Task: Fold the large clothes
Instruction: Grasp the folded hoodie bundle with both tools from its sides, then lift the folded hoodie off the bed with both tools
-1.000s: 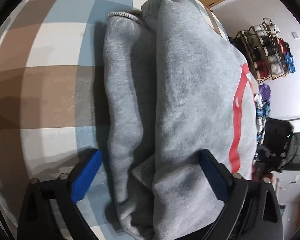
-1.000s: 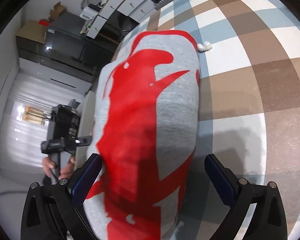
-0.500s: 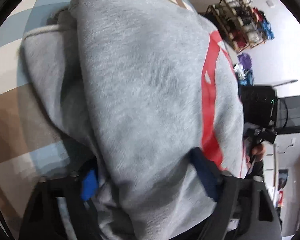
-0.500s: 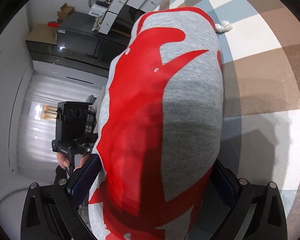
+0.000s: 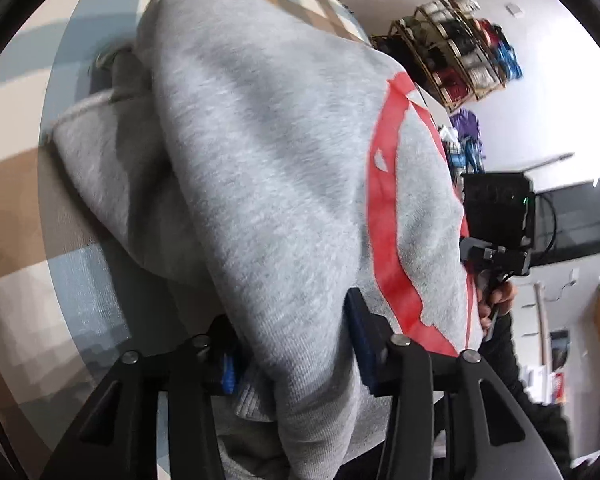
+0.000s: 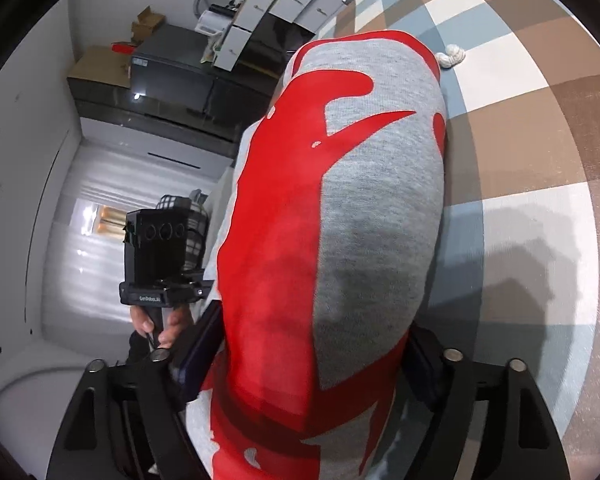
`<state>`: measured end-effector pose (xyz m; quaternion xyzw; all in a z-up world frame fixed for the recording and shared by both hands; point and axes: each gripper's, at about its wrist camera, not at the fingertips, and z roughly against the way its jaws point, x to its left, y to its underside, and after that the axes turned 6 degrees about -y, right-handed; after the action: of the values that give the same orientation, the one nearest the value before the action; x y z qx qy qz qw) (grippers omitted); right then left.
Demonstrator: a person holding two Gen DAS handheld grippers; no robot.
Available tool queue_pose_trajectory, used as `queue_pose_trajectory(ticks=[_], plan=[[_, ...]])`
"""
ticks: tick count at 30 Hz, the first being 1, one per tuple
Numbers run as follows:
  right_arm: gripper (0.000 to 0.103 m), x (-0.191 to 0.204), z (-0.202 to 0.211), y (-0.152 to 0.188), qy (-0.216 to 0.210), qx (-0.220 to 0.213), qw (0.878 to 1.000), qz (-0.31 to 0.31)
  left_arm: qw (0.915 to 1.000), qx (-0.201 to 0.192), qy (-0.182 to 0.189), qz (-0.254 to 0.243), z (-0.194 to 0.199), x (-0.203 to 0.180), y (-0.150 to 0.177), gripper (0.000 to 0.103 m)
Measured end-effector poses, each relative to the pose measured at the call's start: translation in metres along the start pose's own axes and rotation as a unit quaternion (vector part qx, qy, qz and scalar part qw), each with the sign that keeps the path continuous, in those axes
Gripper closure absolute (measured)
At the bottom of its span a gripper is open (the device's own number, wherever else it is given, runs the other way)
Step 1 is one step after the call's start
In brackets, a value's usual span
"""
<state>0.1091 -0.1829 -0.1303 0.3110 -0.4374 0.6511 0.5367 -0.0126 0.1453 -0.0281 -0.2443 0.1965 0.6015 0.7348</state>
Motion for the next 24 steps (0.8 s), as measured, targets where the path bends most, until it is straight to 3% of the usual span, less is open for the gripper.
queue_pose_trajectory(ticks=[3, 5, 10, 12, 19, 24], plan=[[0.011, -0.003, -0.006, -0.005, 0.000, 0.000, 1.000, -0.007, 0.9998, 0.016, 0.003, 0.013, -0.010, 0.001, -0.007, 0.048], [0.011, -0.003, -0.007, -0.004, 0.002, -0.009, 1.000, -0.006, 0.9998, 0.015, 0.000, 0.016, -0.015, 0.000, -0.008, 0.045], [0.032, 0.001, 0.005, 0.004, -0.008, -0.038, 0.999, -0.003, 0.9996, -0.016, -0.012, -0.017, -0.003, -0.013, 0.008, 0.061], [0.036, 0.011, 0.010, 0.009, -0.015, -0.052, 0.999, 0.005, 0.9996, -0.024, -0.008, -0.010, -0.001, -0.018, 0.006, 0.066], [0.039, 0.068, 0.016, 0.029, 0.002, -0.093, 0.991, 0.099, 0.9992, -0.037, 0.009, -0.014, 0.010, -0.018, 0.011, 0.072], [0.039, 0.073, 0.020, 0.035, -0.002, -0.109, 0.989, 0.100, 0.9984, -0.050, 0.007, -0.026, 0.016, -0.021, 0.010, 0.072]])
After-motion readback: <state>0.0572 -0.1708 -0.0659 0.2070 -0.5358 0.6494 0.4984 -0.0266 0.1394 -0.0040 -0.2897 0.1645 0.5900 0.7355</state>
